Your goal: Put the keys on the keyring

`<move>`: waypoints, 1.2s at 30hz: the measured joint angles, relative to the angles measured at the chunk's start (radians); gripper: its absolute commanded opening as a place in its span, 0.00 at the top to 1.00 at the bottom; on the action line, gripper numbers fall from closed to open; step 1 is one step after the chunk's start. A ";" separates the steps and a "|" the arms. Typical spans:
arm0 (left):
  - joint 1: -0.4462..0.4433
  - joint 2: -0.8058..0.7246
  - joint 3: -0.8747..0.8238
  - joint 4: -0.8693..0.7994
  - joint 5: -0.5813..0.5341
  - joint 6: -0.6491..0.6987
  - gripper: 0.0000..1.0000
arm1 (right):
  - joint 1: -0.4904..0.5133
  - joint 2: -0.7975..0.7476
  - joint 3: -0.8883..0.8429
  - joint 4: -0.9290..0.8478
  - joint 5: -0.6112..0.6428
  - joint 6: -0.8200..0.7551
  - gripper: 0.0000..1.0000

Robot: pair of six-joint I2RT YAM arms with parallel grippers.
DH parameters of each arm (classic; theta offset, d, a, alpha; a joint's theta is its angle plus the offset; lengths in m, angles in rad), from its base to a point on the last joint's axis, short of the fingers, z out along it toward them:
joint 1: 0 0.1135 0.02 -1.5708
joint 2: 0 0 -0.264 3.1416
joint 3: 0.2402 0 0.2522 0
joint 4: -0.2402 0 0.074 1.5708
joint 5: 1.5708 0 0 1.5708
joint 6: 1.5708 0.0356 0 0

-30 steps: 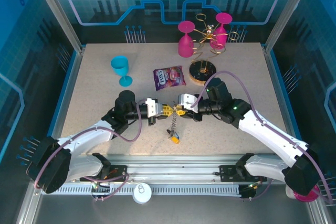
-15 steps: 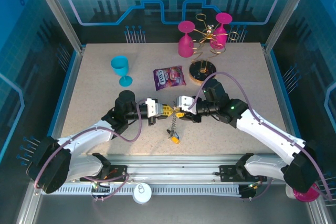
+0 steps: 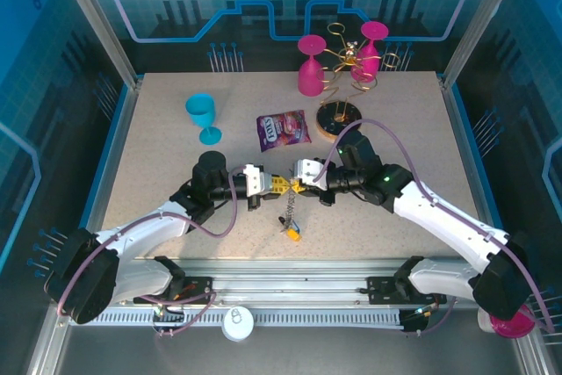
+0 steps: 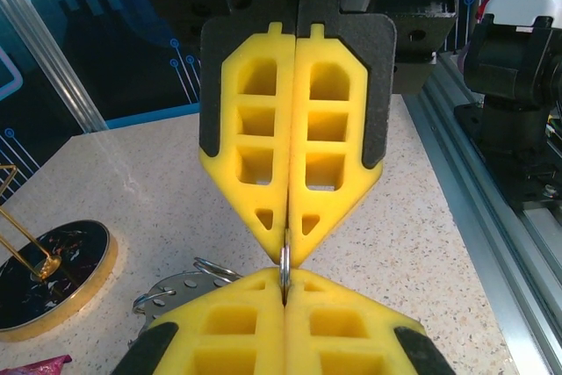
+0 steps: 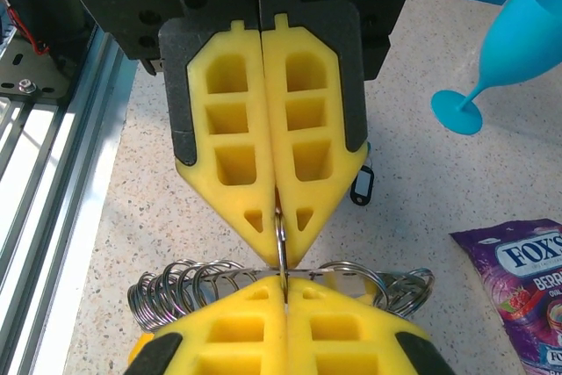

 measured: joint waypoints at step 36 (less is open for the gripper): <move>0.000 0.000 0.011 -0.025 -0.010 0.003 0.91 | 0.000 0.021 0.013 0.001 -0.014 0.014 1.00</move>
